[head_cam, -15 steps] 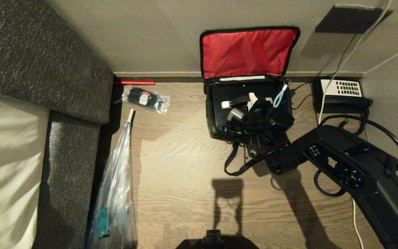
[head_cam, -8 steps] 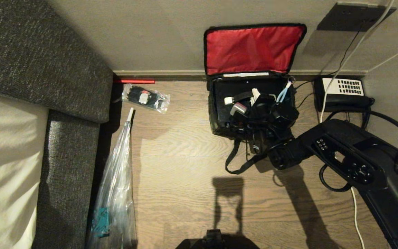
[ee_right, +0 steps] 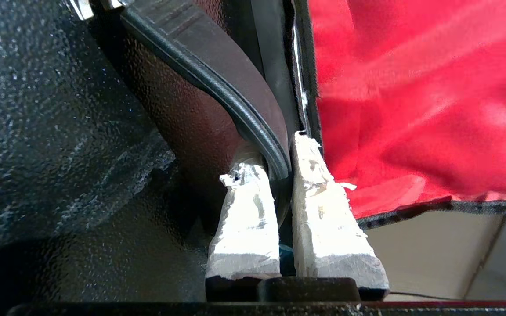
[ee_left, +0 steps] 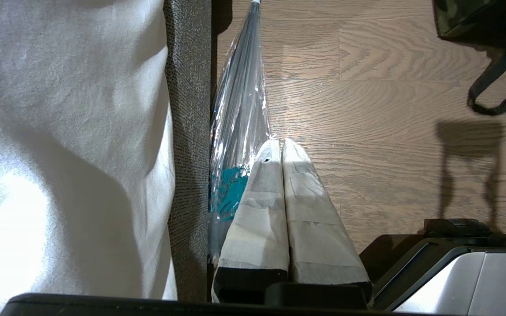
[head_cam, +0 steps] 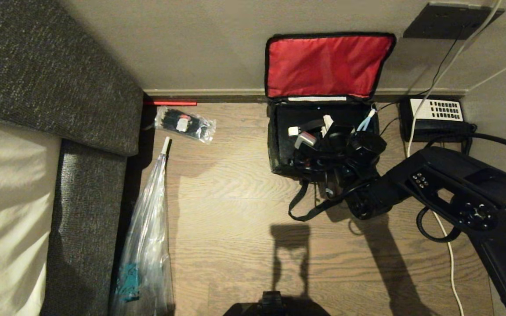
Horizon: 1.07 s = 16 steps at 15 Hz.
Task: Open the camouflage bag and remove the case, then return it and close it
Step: Lift the black box
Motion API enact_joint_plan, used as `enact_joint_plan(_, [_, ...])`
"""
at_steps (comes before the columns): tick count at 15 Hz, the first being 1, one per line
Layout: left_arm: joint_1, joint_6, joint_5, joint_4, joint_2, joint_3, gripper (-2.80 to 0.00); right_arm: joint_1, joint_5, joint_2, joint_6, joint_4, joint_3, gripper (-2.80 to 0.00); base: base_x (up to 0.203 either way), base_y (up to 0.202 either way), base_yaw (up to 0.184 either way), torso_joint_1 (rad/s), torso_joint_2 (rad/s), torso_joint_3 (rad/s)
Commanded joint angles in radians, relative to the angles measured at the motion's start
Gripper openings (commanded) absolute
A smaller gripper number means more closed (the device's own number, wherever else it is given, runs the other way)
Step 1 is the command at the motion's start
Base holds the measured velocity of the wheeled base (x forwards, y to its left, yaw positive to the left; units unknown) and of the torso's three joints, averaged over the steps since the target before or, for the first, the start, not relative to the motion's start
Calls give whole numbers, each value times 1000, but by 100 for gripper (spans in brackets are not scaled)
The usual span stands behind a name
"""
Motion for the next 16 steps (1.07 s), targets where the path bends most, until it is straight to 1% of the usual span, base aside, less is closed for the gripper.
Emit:
enact_joint_plan(1, [0,1,0,0,1,2,-280,24,0,-47,-11,-21,20,-280,0,0,0,0,0,0])
enact_joint_plan(4, [0,1,0,0,1,2,-280,32,2,-56,-11,-39,24,-280,0,0,0,0,0,0])
enact_joint_plan(16, [0,1,0,0,1,2,-280,47,5,-138,-37,-70,142,-280,0,0,0,0,0,0])
